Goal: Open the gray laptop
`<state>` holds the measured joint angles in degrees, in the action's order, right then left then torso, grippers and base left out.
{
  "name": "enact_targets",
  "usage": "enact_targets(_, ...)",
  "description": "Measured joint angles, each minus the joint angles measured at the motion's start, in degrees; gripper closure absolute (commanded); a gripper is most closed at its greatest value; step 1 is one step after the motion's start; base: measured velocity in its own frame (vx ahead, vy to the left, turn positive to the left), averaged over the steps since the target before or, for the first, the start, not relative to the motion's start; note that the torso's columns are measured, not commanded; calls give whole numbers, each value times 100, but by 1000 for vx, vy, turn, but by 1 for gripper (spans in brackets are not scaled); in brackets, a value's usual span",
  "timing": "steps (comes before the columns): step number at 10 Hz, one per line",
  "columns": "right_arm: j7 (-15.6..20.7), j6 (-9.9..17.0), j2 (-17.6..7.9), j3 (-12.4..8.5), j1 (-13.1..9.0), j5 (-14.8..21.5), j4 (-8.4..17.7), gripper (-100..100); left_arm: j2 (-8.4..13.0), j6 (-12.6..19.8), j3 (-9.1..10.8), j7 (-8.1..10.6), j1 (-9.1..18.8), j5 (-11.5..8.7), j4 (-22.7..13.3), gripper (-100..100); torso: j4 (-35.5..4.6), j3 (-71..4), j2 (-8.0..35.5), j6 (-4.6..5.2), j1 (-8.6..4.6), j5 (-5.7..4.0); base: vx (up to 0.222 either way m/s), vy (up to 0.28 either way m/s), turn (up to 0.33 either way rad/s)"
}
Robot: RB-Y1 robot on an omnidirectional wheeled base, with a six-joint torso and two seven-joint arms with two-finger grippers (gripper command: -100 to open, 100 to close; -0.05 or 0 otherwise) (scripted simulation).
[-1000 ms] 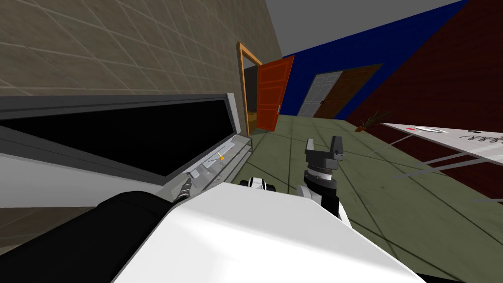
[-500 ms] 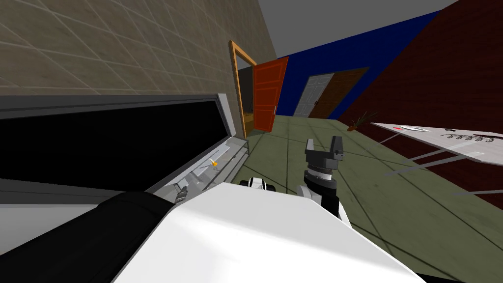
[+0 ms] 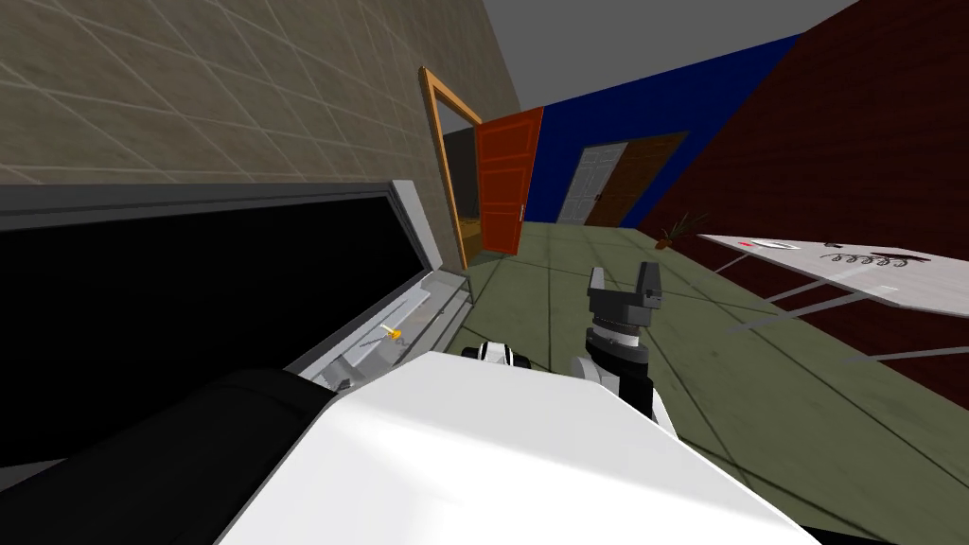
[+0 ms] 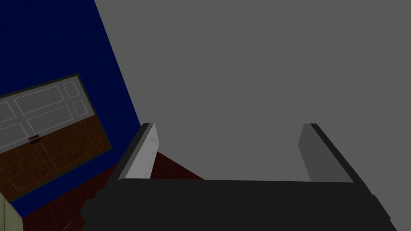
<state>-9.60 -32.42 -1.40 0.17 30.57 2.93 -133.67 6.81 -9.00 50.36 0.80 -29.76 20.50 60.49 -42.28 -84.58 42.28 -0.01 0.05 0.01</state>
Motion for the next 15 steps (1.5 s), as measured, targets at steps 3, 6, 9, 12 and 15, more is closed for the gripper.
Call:
enact_targets(3,0,0,0,0,-1,0,0,0,14,49,167,11,-27,7,-250,-100,-8,19,33,-1,-2,-2,109,-20,88)
enact_targets(6,0,1,0,-1,-1,0,1,0,142,57,-72,-88,257,68,-380,-100,-3,7,8,-1,4,2,21,20,210)
enact_targets(9,0,0,0,-1,-1,0,0,0,309,60,-419,-183,527,123,-489,-100,1,-1,-13,5,3,7,35,21,296)
enact_targets(12,0,1,0,0,-3,0,1,0,313,308,-830,-202,601,156,-148,-100,-2,5,5,6,-2,1,31,15,283)
enact_targets(15,0,1,0,0,-3,0,1,0,494,318,-1159,-349,974,230,-303,-100,0,2,0,4,5,4,41,13,300)
